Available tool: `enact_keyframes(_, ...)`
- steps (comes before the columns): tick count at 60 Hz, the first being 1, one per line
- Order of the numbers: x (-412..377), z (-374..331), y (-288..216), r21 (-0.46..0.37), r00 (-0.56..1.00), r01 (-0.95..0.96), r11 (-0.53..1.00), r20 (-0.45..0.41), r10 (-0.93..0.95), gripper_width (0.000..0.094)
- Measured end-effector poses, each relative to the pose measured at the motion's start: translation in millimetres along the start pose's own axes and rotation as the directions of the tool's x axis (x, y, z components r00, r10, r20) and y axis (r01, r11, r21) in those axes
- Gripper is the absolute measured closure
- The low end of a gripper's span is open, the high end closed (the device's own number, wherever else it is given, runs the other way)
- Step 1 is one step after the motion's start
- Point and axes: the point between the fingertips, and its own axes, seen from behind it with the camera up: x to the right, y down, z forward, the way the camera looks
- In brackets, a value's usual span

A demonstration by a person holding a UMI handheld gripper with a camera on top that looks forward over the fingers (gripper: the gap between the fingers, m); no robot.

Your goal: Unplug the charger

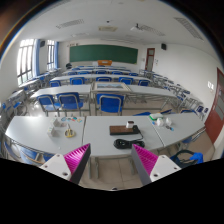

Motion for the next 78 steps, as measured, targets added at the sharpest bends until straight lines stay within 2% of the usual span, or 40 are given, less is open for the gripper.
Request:
enact_keyframes(8,11.1,10.2,14.8,-0.038,1.0,-0.011,0.999,-0.006,0.011,0.0083)
enact_keyframes(21,72.2,94.7,51.9,-0.085,0.999,-0.045,0.995,-0.029,0.042,0.0082)
enact_keyframes(30,118.2,198.3,46.5,-0.026,0.997,-0.065,0.998,-0.04,0.064,0.0082)
enact_keyframes(42,145.2,348.8,3.9,0.119,0.995,-0.099,0.988,0.024,0.097,0.0082)
enact_keyframes(50,149.6,428.6,-3.2,0.109,0.996,-0.089,0.99,0.027,0.086,0.0089)
enact_keyframes(54,145.8,456.4,0.0,0.079,0.995,-0.093,0.992,0.037,0.091,0.0101)
enact_keyframes(61,136.3,484.8,6.9,0.05,0.996,-0.069,0.996,0.062,0.066,0.0188)
enact_keyframes(68,143.7,491.4,1.6,0.062,0.997,-0.074,0.995,0.029,0.072,0.0513)
enact_keyframes(78,144.4,491.4,5.7,0.045,0.998,-0.061,0.997,0.016,0.06,0.0586)
